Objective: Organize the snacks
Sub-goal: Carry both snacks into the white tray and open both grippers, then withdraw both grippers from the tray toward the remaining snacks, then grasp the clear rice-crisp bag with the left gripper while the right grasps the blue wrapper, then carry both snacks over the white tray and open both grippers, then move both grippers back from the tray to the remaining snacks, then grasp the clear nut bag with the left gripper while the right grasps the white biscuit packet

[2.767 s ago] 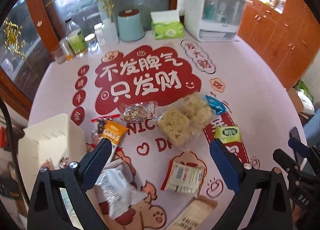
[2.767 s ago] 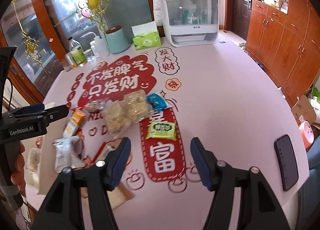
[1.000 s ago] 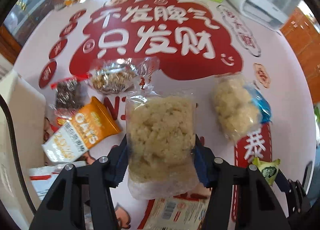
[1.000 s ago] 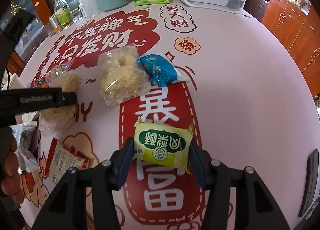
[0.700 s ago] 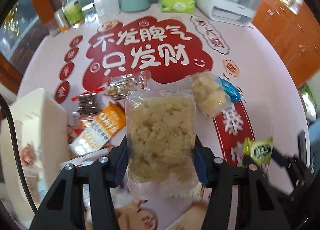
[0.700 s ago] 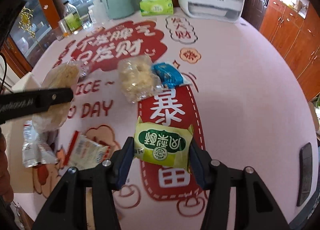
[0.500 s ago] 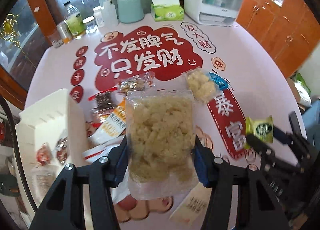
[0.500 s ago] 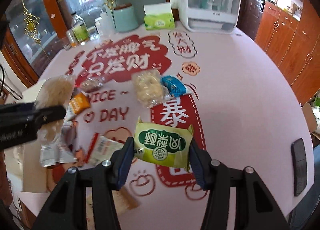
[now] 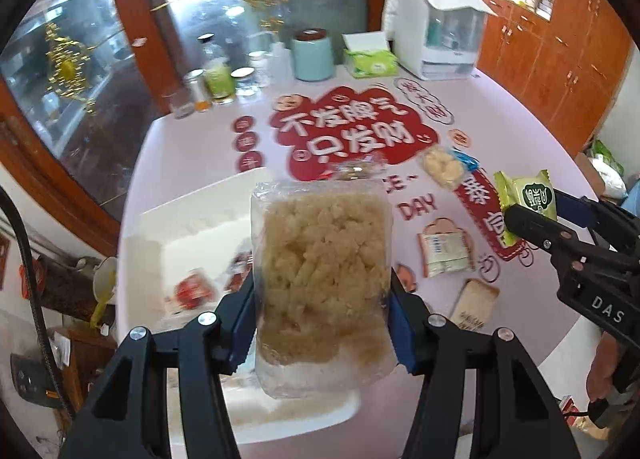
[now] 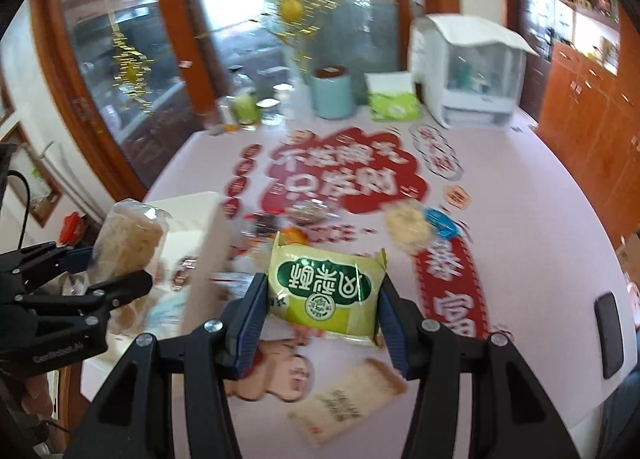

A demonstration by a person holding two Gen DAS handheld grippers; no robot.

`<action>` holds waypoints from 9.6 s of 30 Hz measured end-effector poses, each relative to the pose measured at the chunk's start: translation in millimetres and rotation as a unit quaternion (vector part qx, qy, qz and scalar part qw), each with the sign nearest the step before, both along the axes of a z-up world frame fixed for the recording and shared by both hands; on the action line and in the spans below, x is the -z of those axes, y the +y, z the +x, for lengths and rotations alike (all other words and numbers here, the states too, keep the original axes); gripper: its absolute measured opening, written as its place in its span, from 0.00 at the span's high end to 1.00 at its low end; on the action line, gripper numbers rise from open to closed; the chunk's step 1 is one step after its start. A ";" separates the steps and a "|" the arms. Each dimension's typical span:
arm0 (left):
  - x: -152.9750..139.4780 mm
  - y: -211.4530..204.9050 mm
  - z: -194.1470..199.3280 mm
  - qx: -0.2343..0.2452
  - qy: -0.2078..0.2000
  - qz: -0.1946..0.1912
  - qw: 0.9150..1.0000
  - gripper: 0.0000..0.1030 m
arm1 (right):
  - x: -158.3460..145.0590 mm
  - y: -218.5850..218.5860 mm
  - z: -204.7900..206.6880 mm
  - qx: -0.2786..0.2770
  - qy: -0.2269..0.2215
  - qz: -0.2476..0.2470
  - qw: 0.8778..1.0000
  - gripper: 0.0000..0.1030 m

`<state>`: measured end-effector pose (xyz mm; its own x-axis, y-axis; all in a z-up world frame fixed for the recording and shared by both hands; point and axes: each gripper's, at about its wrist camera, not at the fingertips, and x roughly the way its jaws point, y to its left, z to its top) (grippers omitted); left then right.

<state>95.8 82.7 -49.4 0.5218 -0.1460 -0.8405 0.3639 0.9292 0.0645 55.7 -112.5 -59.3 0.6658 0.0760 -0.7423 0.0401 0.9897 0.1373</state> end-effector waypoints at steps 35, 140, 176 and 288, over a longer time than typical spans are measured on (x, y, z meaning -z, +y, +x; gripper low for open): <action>37.4 108.9 13.7 -0.053 0.002 0.070 0.996 0.02 | -0.2 174.4 24.7 -0.157 0.043 -0.005 0.987 0.36; 136.9 -226.3 95.5 0.018 0.118 0.044 0.992 0.50 | 154.9 -167.1 97.0 -0.077 0.123 0.003 0.989 0.78; -6.7 76.9 -5.9 -0.026 -0.033 0.044 0.998 0.50 | -26.0 129.0 5.8 -0.165 -0.017 0.002 0.986 0.78; 223.4 -203.9 258.2 0.370 0.191 0.204 0.886 0.43 | 189.5 -16.8 84.3 -0.384 0.165 -0.126 0.900 0.34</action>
